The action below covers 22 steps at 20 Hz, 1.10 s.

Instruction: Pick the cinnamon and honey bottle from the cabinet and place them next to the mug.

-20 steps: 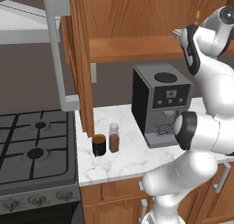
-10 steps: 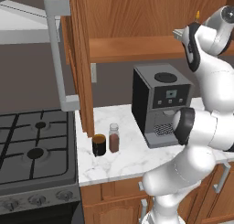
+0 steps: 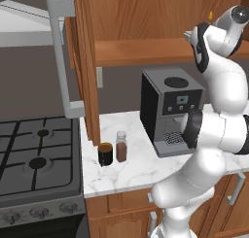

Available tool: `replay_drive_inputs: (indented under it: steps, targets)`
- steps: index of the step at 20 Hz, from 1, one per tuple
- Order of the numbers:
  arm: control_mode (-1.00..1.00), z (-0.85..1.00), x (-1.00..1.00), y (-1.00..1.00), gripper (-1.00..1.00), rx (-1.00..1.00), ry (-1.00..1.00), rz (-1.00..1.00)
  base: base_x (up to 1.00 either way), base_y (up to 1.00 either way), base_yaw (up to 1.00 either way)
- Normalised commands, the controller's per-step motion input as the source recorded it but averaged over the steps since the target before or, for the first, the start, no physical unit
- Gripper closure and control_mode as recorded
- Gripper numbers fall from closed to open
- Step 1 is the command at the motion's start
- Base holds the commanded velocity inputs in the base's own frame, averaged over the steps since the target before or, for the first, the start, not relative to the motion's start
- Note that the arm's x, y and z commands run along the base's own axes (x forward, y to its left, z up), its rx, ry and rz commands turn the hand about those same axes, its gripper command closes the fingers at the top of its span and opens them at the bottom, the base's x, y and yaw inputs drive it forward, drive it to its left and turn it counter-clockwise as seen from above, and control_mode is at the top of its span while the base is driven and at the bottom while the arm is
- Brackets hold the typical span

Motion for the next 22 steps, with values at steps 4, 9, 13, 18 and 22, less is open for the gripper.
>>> replay_drive_inputs:
  steps: [4, 9, 13, 18, 22]
  targets:
    - [-1.0, -0.02, 0.09, -0.01, -1.0, 0.0, 0.0, 0.0, 0.0, 0.0, 0.0]
    - [-1.0, -0.06, 0.05, -0.03, -1.0, 0.0, 0.0, 0.0, 0.0, 0.0, 0.0]
    - [-1.0, -0.05, 0.06, -0.02, -1.0, 0.0, 0.0, 0.0, 0.0, 0.0, 0.0]
    - [-1.0, -0.02, 0.12, -0.01, -1.0, 0.0, 0.0, 0.0, 0.0, 0.0, 0.0]
    - [-1.0, 0.0, 0.25, -0.08, -1.0, 0.0, 0.0, 0.0, 0.0, 0.0, 0.0]
